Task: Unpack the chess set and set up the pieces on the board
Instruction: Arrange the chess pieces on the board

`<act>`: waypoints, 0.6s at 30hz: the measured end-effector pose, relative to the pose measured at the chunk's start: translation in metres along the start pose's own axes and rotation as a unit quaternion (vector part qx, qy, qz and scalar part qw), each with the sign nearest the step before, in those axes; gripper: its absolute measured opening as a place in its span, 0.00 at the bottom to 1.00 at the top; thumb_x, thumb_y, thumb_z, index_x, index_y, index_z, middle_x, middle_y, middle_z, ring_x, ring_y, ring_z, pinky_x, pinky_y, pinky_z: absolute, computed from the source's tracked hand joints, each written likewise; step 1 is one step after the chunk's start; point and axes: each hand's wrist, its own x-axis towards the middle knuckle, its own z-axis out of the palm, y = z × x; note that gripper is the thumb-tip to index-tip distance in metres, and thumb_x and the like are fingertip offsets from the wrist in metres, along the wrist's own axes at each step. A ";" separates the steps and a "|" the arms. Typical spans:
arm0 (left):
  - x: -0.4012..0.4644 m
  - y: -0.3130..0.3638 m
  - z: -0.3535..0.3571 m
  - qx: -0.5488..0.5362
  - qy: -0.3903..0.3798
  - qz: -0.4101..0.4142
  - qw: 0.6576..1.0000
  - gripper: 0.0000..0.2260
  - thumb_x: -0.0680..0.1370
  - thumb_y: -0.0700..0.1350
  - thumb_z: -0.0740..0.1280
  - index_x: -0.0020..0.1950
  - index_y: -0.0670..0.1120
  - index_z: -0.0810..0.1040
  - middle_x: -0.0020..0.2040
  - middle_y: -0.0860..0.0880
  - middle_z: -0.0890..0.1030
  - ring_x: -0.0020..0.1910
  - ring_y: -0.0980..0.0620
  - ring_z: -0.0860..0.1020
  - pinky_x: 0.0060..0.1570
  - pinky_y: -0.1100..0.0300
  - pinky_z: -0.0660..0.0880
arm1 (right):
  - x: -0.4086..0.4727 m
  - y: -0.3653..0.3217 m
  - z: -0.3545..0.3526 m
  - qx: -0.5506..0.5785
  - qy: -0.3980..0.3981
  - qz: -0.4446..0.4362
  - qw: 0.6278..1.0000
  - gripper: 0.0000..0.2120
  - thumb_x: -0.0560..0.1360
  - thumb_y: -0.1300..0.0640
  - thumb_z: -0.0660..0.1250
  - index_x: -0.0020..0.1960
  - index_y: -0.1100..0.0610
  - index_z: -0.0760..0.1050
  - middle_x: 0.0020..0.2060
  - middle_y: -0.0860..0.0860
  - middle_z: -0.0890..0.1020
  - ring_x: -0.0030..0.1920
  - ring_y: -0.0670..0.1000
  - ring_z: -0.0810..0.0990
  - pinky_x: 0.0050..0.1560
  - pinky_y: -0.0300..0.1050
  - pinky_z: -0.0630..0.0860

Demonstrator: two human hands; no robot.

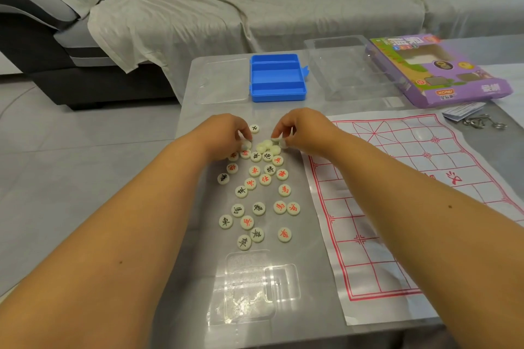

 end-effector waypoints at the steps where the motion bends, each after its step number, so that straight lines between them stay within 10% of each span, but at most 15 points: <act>1: -0.001 -0.001 -0.001 0.006 -0.008 0.008 1.000 0.10 0.77 0.39 0.66 0.54 0.52 0.79 0.46 0.51 0.75 0.44 0.52 0.74 0.43 0.60 0.72 | -0.003 0.000 0.000 -0.013 -0.022 -0.014 1.000 0.11 0.73 0.61 0.69 0.54 0.50 0.80 0.46 0.48 0.78 0.40 0.45 0.73 0.38 0.32 0.70; 18: -0.013 0.001 0.009 -0.008 0.078 0.018 0.997 0.04 0.77 0.46 0.67 0.48 0.47 0.74 0.43 0.51 0.75 0.40 0.53 0.72 0.40 0.60 0.70 | -0.011 -0.002 0.008 -0.005 0.002 0.009 1.000 0.10 0.78 0.52 0.63 0.54 0.56 0.78 0.45 0.52 0.80 0.44 0.49 0.76 0.46 0.41 0.72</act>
